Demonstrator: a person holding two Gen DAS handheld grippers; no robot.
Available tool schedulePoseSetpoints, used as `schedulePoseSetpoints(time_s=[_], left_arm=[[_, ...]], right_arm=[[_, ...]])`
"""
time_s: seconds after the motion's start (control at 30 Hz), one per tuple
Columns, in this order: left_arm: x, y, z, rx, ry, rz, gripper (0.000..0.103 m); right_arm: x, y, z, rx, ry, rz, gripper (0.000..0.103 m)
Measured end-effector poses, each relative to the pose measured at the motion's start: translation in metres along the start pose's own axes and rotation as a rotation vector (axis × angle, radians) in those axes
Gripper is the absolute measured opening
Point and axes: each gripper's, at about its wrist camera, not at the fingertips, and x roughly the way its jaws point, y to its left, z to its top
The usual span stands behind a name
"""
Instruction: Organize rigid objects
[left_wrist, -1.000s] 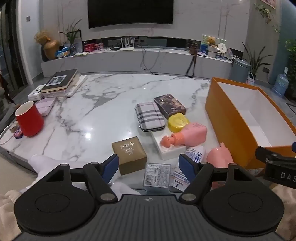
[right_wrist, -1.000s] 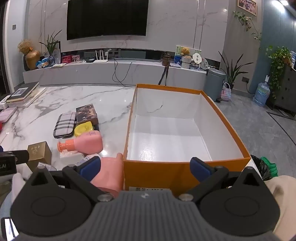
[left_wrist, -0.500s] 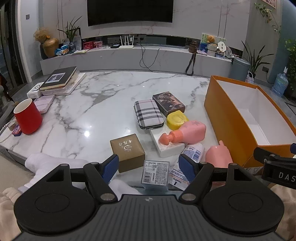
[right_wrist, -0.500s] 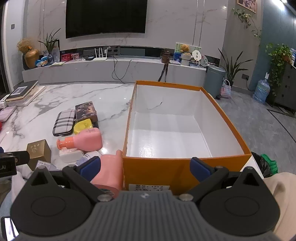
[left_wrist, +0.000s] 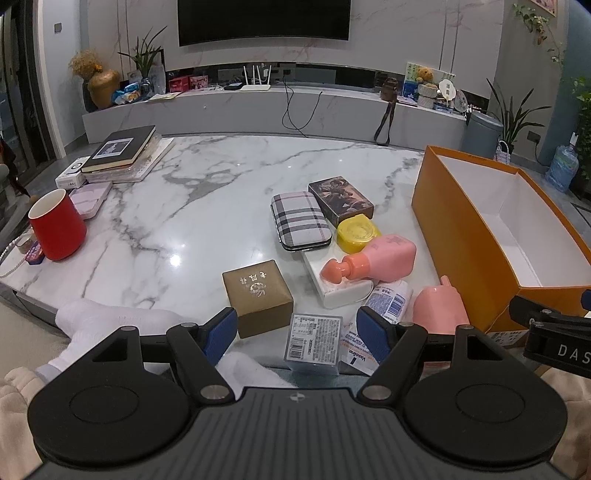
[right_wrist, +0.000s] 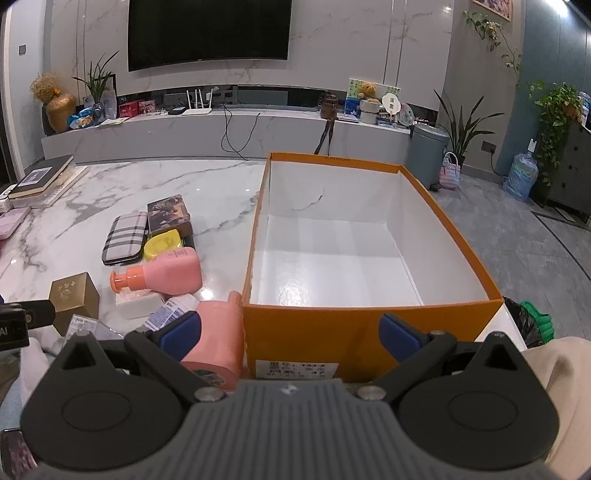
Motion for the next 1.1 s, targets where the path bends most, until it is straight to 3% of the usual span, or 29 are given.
schedulePoseSetpoints(time_s=[0.87, 1.1], left_arm=[[0.0008, 0.0003, -0.0004, -0.001, 0.004, -0.001, 0.086], [0.0015, 0.0078, 0.0043, -0.011, 0.01, -0.016, 0.081]], right_arm=[[0.0018, 0.0012, -0.0026, -0.006, 0.015, 0.003, 0.101], [0.0003, 0.0016, 0.0007, 0.001, 0.016, 0.028, 0.1]])
